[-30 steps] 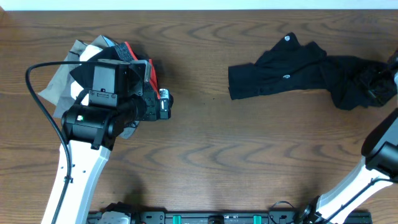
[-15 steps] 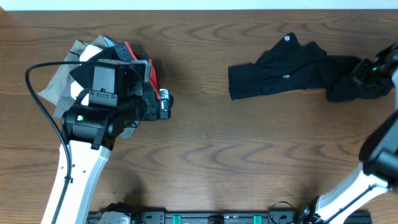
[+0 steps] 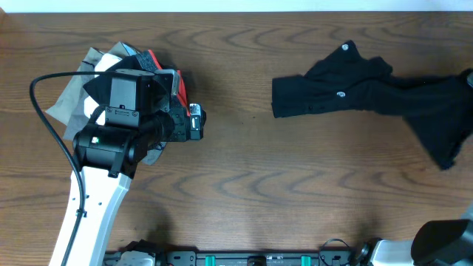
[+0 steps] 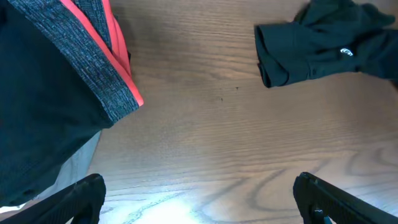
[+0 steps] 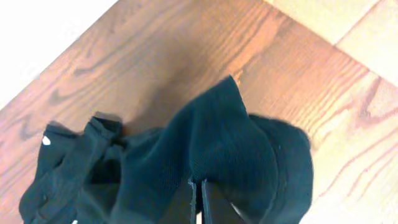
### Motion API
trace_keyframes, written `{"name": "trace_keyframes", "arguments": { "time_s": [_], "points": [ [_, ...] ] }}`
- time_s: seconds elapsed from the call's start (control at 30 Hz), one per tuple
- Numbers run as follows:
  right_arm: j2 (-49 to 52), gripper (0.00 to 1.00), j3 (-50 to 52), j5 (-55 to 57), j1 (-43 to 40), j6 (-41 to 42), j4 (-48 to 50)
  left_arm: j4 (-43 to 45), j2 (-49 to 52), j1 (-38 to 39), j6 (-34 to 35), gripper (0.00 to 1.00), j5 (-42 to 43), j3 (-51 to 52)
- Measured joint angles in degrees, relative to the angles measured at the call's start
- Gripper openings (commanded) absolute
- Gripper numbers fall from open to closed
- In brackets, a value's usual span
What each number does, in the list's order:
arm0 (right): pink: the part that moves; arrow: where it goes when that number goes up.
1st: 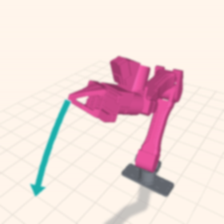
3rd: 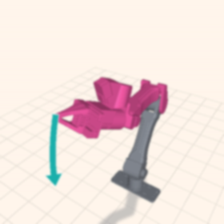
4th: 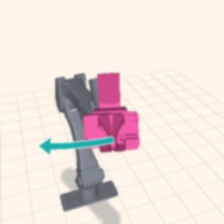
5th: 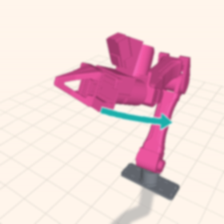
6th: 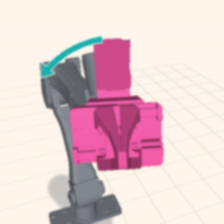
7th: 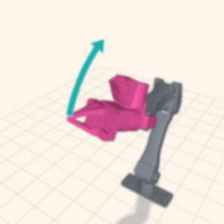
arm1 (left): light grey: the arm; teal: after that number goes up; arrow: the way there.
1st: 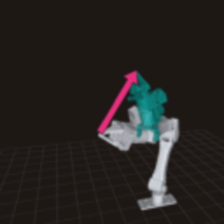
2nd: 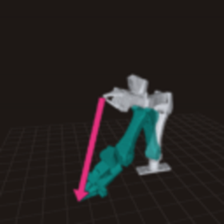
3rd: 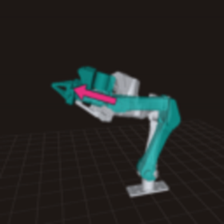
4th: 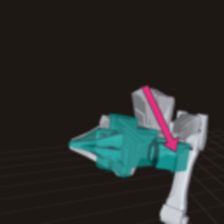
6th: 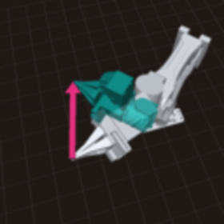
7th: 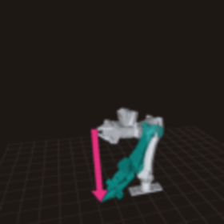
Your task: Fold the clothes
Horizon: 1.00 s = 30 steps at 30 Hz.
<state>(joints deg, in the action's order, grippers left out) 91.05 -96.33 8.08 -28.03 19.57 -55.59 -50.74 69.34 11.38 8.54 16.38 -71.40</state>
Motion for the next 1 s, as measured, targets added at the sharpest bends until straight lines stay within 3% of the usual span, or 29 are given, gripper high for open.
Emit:
{"name": "trace_keyframes", "arguments": {
  "time_s": [0.3,0.67,0.73,0.8,0.87,1.0],
  "points": [
    [0.57,0.01,0.09,-0.11,0.00,0.66,-0.26,7.52,4.46,5.55,0.02,0.98,5.66,-0.02],
    [0.63,0.06,0.15,-3.58,0.00,0.85,-4.11,30.75,26.88,17.22,2.01,0.99,10.82,-0.20],
    [0.63,0.17,0.17,-3.74,0.00,1.07,-4.90,33.46,30.08,17.66,2.19,1.00,11.13,-0.20],
    [0.63,0.40,0.17,-4.28,0.00,1.46,-5.40,36.65,33.35,17.90,2.36,0.98,11.34,-0.20],
    [0.63,0.52,0.17,-5.68,0.00,1.25,-6.01,40.24,36.09,17.99,3.04,0.98,11.28,-0.22],
    [0.63,0.56,0.20,-9.29,0.00,1.22,-6.75,47.63,41.03,18.05,6.38,0.98,9.68,-0.22]
  ]
}}
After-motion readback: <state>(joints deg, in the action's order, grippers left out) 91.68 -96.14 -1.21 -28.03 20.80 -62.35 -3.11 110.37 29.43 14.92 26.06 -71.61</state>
